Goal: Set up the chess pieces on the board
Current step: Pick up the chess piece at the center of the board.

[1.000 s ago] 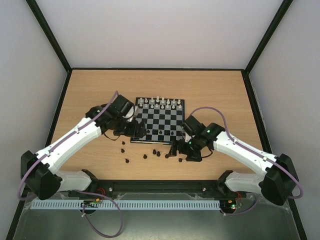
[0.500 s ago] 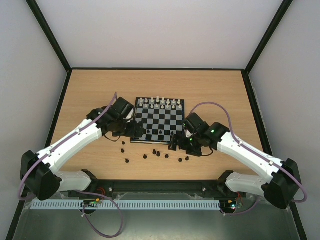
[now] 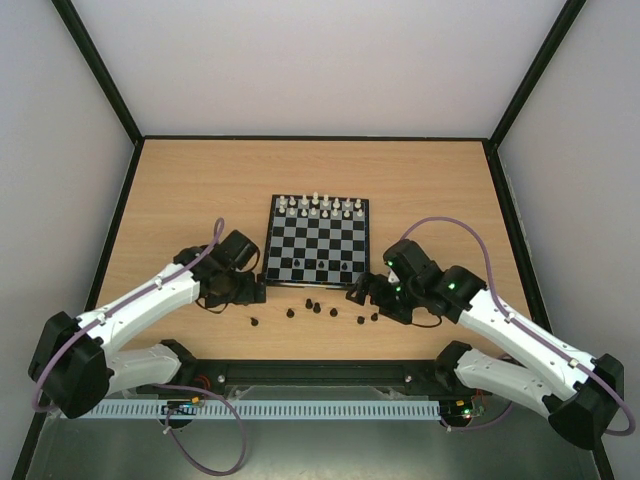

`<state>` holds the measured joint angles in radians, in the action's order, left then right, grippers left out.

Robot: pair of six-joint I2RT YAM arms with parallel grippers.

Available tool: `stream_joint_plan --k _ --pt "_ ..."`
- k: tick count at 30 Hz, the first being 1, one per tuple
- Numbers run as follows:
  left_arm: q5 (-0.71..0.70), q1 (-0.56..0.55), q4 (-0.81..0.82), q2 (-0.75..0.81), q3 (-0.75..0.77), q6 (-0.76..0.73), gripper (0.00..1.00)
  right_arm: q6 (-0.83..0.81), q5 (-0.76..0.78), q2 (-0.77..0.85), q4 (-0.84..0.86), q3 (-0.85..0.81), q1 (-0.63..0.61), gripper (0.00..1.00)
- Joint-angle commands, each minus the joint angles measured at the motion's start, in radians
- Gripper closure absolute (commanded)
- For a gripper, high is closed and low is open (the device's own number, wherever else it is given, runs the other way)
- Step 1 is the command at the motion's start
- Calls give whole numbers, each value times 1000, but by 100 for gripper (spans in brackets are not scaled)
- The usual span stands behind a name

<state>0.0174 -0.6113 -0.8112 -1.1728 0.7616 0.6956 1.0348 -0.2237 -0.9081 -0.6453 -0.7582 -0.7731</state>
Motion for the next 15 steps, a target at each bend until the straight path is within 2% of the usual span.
stream_joint_plan --k 1,5,12,15 --pt "1 99 70 -53 1 -47 1 32 4 8 -19 14 -6 1" --pt "52 168 109 -105 25 -76 1 45 4 16 -7 17 -6 1" --pt "43 168 115 -216 120 -84 1 64 -5 37 16 39 -6 1" --pt "30 168 122 -254 125 -88 9 62 -5 48 15 48 -6 1"
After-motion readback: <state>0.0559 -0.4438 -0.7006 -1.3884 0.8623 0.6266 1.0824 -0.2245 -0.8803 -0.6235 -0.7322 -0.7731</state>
